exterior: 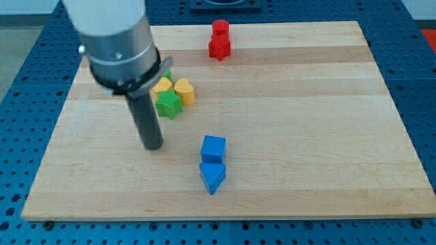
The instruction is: Push the blue blocks forward
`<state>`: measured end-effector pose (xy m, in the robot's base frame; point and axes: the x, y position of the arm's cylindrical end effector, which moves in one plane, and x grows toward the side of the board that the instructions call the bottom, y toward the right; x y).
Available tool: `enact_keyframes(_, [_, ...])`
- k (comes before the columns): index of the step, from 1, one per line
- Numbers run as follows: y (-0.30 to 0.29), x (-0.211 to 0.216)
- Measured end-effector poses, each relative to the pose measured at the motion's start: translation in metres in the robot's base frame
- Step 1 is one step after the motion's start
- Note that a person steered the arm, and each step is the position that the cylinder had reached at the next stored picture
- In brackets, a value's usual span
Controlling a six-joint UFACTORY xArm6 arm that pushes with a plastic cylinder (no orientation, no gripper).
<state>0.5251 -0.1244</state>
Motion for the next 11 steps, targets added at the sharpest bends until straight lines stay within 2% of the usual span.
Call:
enact_keyframes(1, [0.017,0.057])
enact_keyframes(2, [0.067,0.093])
enact_keyframes(3, [0.097,0.090])
enact_keyframes(6, [0.123,0.046])
enact_keyframes(9, [0.127,-0.001])
enact_keyframes(11, [0.127,-0.018])
